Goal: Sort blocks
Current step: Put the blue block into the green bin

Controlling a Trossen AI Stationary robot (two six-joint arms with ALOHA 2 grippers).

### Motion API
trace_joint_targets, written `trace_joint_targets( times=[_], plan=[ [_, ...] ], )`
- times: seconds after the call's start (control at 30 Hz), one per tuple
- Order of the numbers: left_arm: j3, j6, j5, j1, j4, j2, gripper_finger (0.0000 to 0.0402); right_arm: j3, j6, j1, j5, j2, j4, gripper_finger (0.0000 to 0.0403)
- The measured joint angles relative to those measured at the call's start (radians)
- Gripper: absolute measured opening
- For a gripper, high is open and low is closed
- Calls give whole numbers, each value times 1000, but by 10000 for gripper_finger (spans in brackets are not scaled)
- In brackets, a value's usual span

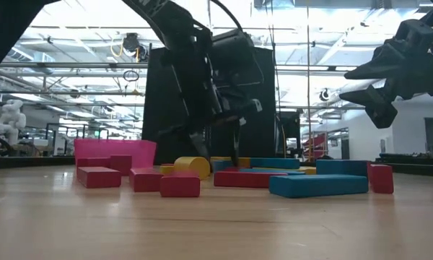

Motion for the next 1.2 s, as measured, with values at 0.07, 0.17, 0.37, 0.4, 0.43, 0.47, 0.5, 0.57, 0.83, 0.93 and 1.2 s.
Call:
trace_joint_targets(
  times=[0.07, 0.17, 0.37, 0.4, 0.43, 0.47, 0.5, 0.57, 0.83, 0.93, 1.2],
  plan=[
    [0, 9, -15, 3, 5, 0, 199, 0, -2, 0, 0, 0, 0, 199],
    [0, 22, -28, 13, 32, 2, 149, 0, -2, 0, 0, 0, 0, 199],
    [0, 76, -44, 19, 40, 1, 59, 0, -5, 0, 0, 1, 0, 199],
    [0, 76, -44, 19, 40, 0, 54, 0, -2, 0, 0, 1, 0, 199],
    [0, 77, -44, 18, 39, -2, 54, 0, -1, 0, 0, 1, 0, 199],
    [0, 79, -43, 17, 31, -10, 54, 0, -1, 0, 0, 1, 0, 199],
    [-1, 81, -43, 14, 22, -15, 54, 0, -1, 0, 0, 1, 0, 199],
    [-1, 81, -46, 8, 23, -32, 54, 0, -1, 0, 0, 2, 0, 199],
    [-1, 109, -128, -17, -100, -152, 54, 0, -4, 0, 1, 8, 0, 199],
    [-1, 176, -119, -45, -127, -225, 54, 0, -7, 0, 4, 10, 0, 199],
    [-1, 219, -110, -234, -427, -478, 54, 0, -9, 0, 5, 27, 0, 199]
  ],
)
